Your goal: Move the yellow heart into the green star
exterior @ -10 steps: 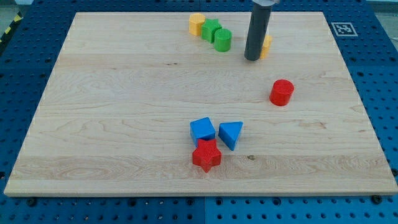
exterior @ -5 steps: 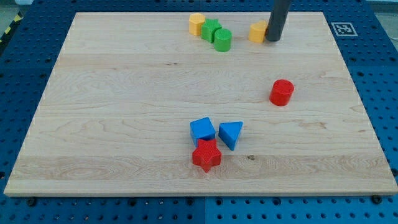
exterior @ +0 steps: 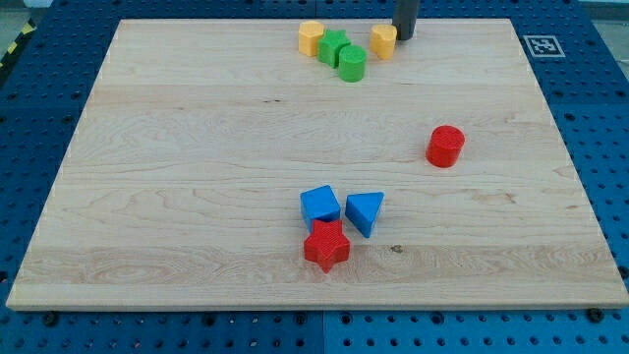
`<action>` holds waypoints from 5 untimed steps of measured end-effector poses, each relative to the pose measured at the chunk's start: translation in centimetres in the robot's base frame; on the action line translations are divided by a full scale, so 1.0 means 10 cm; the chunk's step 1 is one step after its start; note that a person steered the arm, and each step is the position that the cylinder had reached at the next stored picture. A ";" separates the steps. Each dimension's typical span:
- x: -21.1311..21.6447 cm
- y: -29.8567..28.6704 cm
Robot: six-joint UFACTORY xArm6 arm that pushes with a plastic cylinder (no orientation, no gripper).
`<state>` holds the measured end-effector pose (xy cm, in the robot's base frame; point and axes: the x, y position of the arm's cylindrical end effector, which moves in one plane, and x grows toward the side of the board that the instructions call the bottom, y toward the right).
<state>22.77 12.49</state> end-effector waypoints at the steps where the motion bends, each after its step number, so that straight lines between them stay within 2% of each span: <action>1: 0.04 0.03; 3: 0.32 0.04; 5: 0.00 -0.16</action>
<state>22.82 10.86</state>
